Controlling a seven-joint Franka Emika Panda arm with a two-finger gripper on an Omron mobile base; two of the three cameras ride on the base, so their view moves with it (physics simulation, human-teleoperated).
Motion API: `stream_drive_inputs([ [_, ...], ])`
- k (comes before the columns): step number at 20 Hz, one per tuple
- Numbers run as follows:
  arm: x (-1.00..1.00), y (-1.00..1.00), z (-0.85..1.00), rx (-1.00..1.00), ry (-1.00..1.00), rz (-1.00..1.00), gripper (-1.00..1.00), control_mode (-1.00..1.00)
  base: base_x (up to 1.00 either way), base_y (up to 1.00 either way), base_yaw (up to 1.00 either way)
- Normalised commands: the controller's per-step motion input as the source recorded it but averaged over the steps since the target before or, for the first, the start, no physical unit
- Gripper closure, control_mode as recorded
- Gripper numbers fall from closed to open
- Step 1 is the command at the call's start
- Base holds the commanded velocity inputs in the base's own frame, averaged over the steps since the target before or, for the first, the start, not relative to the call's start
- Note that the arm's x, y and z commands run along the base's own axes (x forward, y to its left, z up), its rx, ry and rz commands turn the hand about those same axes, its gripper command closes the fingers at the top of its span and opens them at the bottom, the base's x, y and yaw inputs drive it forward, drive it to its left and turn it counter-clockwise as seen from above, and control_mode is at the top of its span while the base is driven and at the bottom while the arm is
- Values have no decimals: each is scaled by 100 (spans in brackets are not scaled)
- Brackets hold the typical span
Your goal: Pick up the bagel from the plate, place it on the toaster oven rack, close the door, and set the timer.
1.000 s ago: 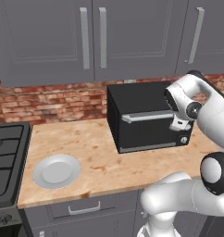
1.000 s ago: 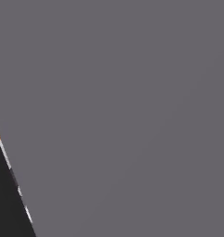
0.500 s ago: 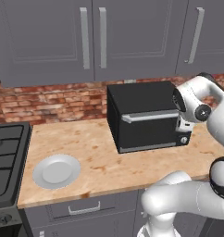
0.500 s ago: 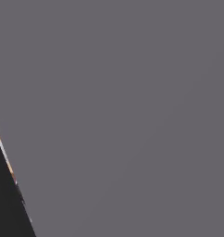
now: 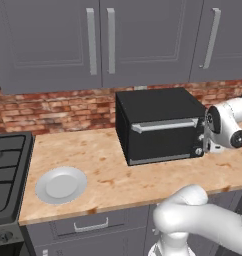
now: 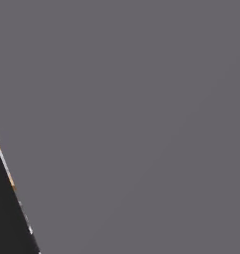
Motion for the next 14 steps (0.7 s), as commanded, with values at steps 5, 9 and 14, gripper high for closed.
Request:
stream_drive_inputs([
  [5,-42,-70,60,-5,16,21,-100,-100,0,0,0],
  [9,-38,-31,100,-1,15,31,-100,-100,0,0,0],
  [14,-32,-14,100,-7,6,31,-100,-100,0,0,0],
])
